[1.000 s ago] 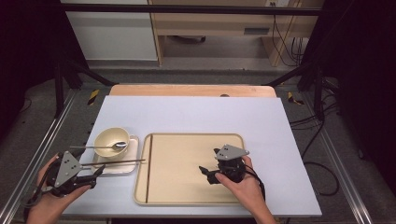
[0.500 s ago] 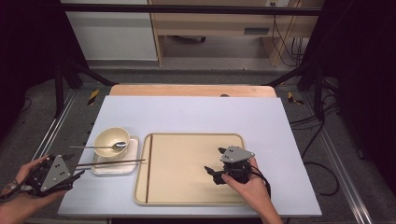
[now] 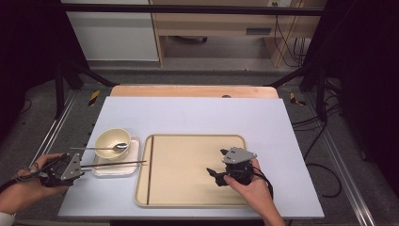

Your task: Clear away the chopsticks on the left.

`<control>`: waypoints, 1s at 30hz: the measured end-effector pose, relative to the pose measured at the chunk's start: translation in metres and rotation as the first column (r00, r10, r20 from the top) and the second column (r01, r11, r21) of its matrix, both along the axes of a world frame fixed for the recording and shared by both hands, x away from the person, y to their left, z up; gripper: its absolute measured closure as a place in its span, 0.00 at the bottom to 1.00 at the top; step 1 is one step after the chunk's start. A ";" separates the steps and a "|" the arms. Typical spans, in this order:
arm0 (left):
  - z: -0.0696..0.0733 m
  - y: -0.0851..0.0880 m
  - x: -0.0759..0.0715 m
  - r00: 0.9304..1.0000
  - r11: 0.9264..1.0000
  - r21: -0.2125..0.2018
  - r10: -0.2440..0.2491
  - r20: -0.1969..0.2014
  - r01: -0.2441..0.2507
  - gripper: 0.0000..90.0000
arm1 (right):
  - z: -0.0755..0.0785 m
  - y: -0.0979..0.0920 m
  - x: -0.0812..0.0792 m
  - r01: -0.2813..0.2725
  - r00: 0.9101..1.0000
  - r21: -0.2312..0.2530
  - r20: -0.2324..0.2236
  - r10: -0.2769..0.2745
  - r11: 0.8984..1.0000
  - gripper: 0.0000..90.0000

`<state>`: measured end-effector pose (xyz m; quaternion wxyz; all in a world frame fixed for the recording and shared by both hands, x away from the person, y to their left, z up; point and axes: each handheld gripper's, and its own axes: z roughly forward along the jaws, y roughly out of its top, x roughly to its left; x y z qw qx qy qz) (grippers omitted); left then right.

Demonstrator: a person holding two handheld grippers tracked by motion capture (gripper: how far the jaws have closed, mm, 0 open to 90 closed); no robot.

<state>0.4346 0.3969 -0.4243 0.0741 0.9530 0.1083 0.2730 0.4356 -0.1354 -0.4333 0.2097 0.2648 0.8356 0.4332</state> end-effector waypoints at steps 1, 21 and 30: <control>-0.001 -0.001 0.001 1.000 1.000 0.008 -0.007 0.000 0.007 0.58 | 0.000 0.000 0.000 0.004 1.000 0.002 -0.002 -0.004 1.000 0.23; -0.017 -0.004 0.014 0.998 0.991 0.120 -0.054 -0.031 0.058 0.75 | 0.001 0.000 0.000 0.001 1.000 0.005 -0.009 -0.001 1.000 0.23; -0.020 -0.003 0.017 0.997 0.989 0.128 -0.062 -0.041 0.067 0.85 | 0.001 0.000 0.000 -0.002 1.000 0.009 -0.015 0.002 1.000 0.23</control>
